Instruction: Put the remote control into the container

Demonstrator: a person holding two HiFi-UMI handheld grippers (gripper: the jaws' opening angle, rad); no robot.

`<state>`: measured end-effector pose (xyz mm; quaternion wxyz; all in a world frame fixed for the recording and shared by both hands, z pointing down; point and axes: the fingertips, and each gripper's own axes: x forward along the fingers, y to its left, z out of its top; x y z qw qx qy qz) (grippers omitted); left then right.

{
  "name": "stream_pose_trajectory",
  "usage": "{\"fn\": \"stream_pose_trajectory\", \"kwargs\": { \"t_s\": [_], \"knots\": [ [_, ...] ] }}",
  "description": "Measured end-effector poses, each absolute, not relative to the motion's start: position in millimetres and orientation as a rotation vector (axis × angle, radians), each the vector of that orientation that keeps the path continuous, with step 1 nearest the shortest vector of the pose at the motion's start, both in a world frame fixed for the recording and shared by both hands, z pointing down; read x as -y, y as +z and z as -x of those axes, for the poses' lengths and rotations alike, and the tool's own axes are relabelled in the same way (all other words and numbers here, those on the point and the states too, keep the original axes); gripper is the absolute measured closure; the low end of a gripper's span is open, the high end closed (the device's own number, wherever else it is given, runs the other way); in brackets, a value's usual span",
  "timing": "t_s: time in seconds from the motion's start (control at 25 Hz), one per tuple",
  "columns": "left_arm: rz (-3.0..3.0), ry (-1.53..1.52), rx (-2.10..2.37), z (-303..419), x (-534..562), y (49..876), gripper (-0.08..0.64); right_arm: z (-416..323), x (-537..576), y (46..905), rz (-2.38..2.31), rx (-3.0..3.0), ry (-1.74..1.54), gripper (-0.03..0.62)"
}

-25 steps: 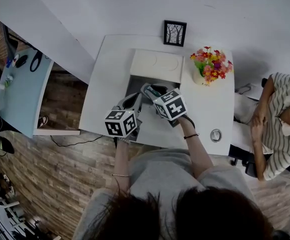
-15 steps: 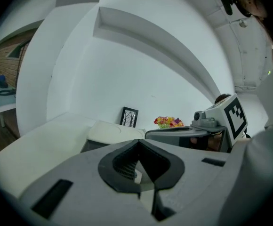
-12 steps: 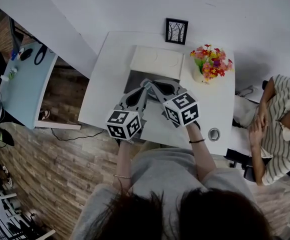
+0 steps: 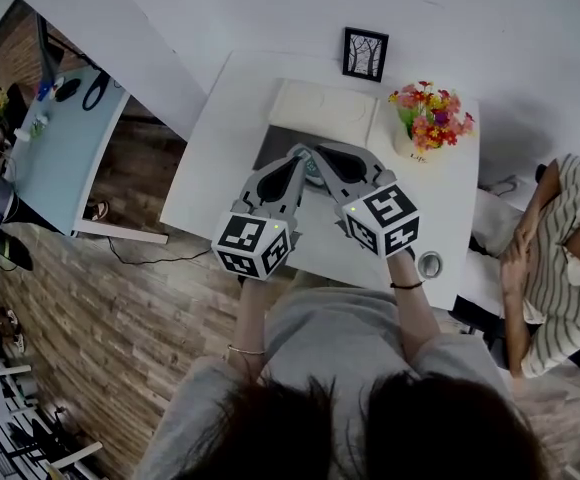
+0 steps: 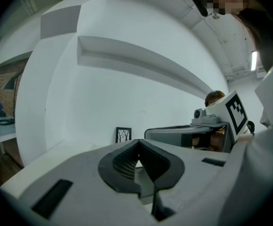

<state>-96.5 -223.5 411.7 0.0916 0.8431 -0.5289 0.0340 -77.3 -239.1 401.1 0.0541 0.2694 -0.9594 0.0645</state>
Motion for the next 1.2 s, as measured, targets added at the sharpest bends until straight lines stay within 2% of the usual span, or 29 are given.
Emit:
{"fn": "stream_pose_trajectory", "kwargs": {
  "t_s": [0.64,1.2],
  "knots": [
    [-2.612,0.08,1.602,82,203,385,0.557,64,223,380,-0.791,2.975,0.088,0.594],
    [-2.645,0.152,1.581,69,201,393,0.557,59,221,388,-0.784,2.984,0.135,0.594]
  ]
}}
